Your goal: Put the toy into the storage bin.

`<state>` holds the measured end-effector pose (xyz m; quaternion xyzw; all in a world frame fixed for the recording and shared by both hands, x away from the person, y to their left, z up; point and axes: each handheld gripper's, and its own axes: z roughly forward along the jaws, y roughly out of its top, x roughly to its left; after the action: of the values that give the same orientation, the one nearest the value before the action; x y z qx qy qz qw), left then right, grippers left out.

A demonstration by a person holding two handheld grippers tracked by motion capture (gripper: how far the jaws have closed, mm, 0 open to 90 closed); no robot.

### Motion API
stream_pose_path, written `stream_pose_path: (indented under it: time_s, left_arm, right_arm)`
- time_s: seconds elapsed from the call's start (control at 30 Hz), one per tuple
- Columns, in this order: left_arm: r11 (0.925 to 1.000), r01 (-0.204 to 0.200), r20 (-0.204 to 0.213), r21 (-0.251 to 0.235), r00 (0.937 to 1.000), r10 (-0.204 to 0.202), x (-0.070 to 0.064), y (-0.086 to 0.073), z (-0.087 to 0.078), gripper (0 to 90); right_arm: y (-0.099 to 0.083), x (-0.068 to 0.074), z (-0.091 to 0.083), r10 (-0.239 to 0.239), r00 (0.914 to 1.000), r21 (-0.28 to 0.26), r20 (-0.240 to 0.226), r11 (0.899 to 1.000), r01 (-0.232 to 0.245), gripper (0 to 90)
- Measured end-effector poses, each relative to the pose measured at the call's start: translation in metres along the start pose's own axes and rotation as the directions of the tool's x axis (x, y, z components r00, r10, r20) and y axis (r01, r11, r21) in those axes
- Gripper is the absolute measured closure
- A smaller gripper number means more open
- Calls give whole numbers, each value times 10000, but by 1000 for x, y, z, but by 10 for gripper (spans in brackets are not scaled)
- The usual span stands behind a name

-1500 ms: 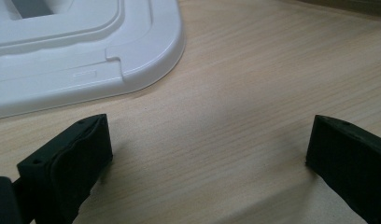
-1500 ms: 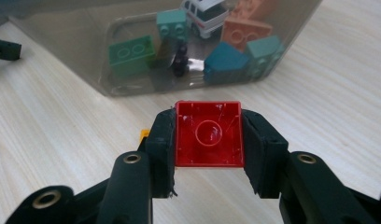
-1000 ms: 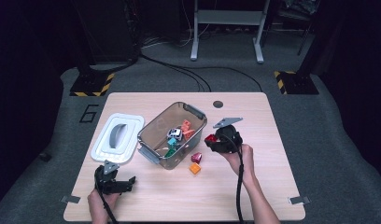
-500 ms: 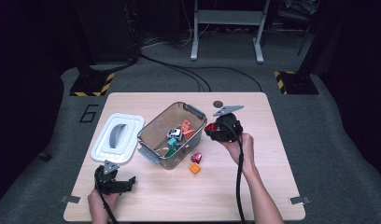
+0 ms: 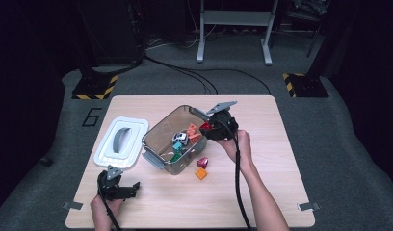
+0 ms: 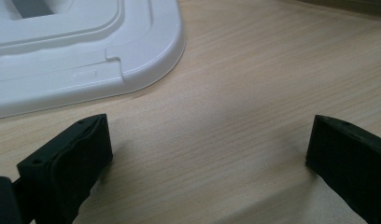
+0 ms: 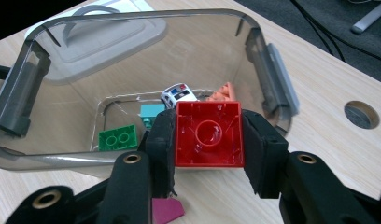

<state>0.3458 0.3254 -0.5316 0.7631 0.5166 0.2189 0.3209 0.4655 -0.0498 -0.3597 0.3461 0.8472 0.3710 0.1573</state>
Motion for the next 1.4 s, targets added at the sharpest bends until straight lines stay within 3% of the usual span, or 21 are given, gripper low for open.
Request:
stream_pose_path:
  time_s: [0.5, 0.63, 0.97, 1.2, 1.4]
  left_arm:
    - [10000, -22, 35, 78, 10000, 22, 0, 0, -1, 1]
    - [10000, -8, 23, 33, 10000, 8, 0, 0, 0, 1]
    - [10000, -15, 36, 67, 10000, 15, 0, 0, 0, 1]
    - [10000, -3, 29, -1, 10000, 3, 0, 0, 0, 1]
    - [10000, 1, -5, -38, 10000, -1, 0, 0, 0, 1]
  right_arm:
    - [8, 28, 33, -587, 9951, 481, -802, 9969, 627, 585]
    - [8, 35, 39, -533, 9936, 649, -992, 9961, 600, 585]
    - [4, 51, 48, -792, 9861, 1184, -1461, 9882, 969, 582]
    - [2, 53, 50, -802, 9846, 1303, -1554, 9863, 1009, 575]
    - [1, 53, 45, -801, 9863, 1152, -1442, 9886, 971, 455]
